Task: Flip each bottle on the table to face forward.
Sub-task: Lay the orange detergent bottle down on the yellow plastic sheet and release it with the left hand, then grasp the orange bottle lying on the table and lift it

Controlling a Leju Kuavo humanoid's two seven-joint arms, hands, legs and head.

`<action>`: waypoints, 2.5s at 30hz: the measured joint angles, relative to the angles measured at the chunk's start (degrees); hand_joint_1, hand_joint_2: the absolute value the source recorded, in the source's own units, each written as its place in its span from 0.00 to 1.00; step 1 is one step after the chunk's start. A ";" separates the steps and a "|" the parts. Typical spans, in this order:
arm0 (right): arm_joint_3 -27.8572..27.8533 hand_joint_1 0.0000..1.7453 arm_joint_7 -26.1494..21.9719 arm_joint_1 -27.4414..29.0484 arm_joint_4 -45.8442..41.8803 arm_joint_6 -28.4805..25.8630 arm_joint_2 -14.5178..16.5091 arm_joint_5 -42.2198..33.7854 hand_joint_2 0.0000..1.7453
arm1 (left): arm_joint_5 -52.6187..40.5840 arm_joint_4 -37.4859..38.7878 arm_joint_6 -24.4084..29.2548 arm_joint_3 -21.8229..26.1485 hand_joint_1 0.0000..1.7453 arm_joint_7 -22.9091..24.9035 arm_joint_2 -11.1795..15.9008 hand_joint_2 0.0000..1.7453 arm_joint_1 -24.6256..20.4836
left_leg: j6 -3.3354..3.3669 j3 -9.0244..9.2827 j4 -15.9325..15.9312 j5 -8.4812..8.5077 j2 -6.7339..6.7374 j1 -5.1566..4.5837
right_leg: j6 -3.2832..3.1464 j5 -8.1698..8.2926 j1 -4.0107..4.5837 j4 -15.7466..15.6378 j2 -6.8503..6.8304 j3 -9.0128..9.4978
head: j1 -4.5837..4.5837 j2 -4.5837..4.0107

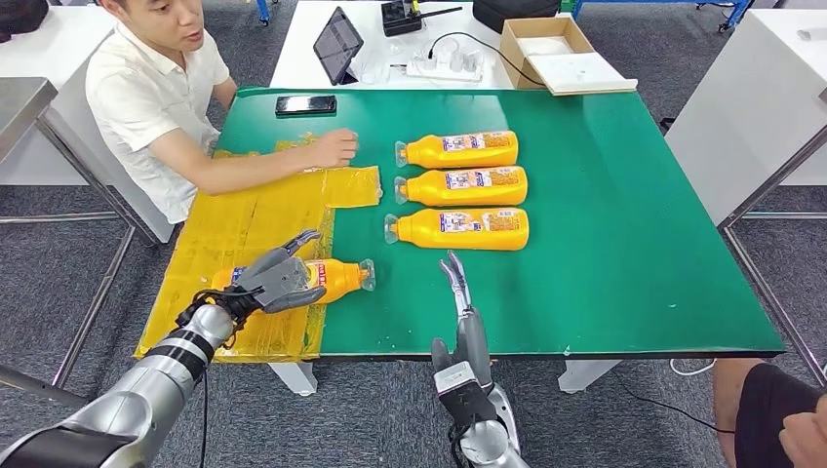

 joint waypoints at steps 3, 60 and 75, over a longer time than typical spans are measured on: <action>-0.08 0.00 0.00 0.17 0.00 -0.01 0.00 0.00 0.00 | 0.27 -2.27 3.59 0.00 0.00 0.24 -0.46 0.00 1.66 | 0.00 -0.15 0.01 0.00 0.02 0.00 | 0.00 0.01 0.01 0.00 0.00 -0.15 | -0.01 0.00; -6.70 0.00 27.36 -17.40 21.51 -8.50 -17.46 45.71 1.00 | 35.99 -59.67 24.40 1.76 0.00 -13.50 -9.06 1.00 31.33 | 0.15 -0.78 0.05 -0.03 0.05 -0.16 | 0.07 0.05 -0.11 -0.05 0.00 -0.75 | -0.03 0.00; -6.58 0.00 29.50 -23.82 32.41 2.66 -18.27 43.86 1.00 | 38.08 -59.46 20.99 1.75 0.00 -11.68 -9.06 1.00 31.20 | 0.17 -0.75 0.05 -0.05 0.07 -0.22 | 0.08 0.05 -0.17 -0.07 0.01 -0.73 | -0.03 0.00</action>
